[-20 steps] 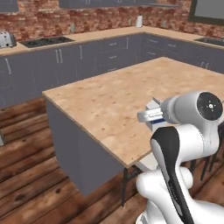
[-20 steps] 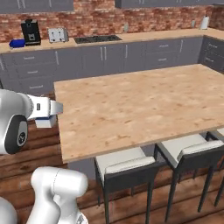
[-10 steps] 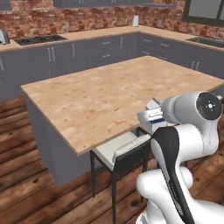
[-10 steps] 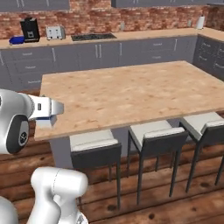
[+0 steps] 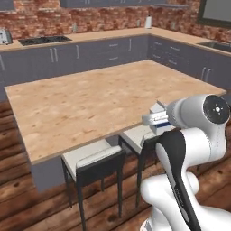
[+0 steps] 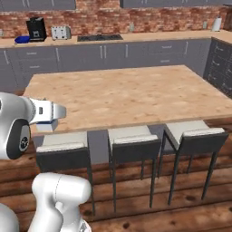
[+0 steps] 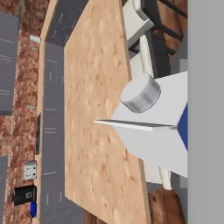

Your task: Take out the milk from the fridge and place it on the tray on the counter. Then take the sugar cube near the tray and place it in the tray.

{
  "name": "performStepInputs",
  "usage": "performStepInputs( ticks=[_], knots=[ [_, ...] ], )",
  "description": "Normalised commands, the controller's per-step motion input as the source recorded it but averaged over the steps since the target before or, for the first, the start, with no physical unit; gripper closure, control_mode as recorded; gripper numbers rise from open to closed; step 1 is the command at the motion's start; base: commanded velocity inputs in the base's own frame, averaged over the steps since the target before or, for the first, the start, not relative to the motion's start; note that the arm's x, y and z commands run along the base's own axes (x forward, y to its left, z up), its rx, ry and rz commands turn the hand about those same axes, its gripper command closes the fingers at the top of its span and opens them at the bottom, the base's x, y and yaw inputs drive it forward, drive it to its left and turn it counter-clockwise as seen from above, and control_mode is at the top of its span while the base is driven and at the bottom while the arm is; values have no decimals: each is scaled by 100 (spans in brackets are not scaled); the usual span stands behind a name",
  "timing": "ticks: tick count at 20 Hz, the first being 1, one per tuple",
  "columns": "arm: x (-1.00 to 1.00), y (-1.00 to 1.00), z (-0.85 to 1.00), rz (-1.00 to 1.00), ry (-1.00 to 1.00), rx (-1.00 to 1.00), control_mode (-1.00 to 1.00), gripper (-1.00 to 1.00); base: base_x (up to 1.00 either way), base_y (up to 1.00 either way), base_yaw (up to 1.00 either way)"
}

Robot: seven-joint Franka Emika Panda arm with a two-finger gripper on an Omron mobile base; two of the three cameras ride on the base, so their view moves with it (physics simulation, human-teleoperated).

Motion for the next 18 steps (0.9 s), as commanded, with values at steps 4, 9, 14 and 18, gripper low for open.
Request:
performStepInputs(
  ticks=[4,9,14,18],
  knots=[
    [0,0,0,0,0,0,100,100,0,-100,17],
    [0,0,0,0,0,0,100,100,0,-100,13],
    [0,0,0,0,0,0,100,100,1,-100,4],
    [0,0,0,0,0,0,100,100,6,-100,1]
  ],
)
